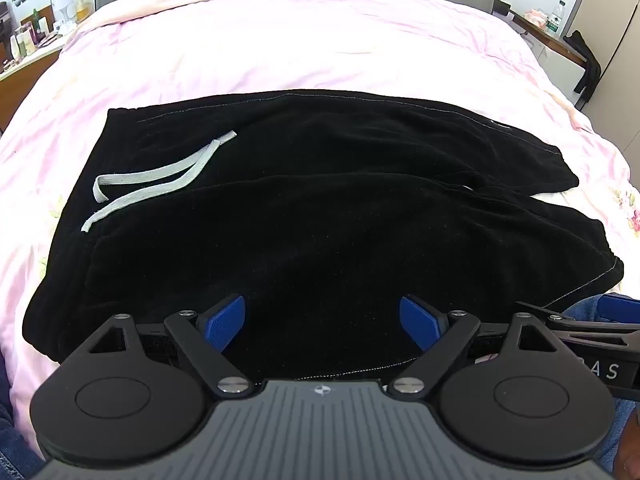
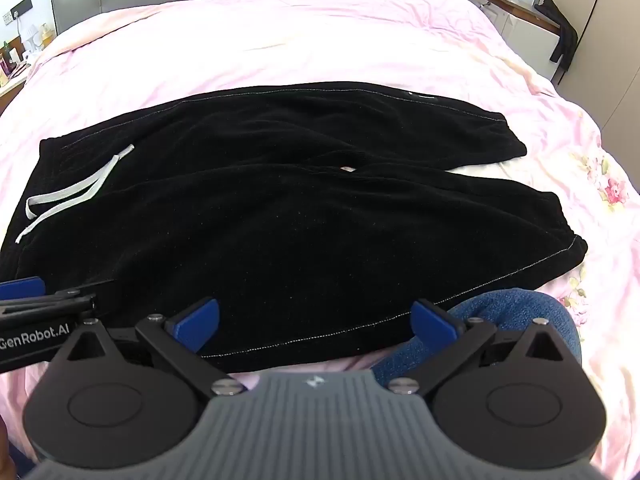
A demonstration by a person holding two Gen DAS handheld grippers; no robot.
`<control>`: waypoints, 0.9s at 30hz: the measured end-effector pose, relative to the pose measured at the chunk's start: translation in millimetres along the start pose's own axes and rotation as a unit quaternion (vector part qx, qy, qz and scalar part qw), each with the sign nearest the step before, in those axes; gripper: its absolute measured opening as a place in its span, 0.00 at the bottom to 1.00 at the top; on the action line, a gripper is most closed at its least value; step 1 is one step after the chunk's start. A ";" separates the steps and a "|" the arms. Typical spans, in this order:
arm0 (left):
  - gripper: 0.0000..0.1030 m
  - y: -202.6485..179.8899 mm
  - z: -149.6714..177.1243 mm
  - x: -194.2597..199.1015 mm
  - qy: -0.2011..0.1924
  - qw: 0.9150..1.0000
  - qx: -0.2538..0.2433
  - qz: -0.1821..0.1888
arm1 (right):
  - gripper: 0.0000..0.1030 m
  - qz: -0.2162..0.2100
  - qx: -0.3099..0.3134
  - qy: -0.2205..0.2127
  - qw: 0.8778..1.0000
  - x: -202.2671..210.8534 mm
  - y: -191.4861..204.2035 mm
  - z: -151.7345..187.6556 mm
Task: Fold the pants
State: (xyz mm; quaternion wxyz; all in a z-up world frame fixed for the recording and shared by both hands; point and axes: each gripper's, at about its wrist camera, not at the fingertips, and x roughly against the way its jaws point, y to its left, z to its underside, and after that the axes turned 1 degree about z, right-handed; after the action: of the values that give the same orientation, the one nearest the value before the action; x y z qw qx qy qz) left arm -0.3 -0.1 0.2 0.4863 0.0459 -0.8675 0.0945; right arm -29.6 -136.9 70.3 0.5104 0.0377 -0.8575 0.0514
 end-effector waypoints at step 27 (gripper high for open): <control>0.99 -4.6 -2.6 1.3 0.001 1.000 0.001 0.000 | 0.95 0.005 0.002 -0.001 1.000 2.9 1.1 -1.1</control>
State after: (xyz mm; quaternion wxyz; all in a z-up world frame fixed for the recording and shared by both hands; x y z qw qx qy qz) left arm 1.9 -4.1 3.1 0.4871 0.0460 -0.8669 0.0958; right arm -30.1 -135.8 73.3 0.5096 0.0345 -0.8579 0.0556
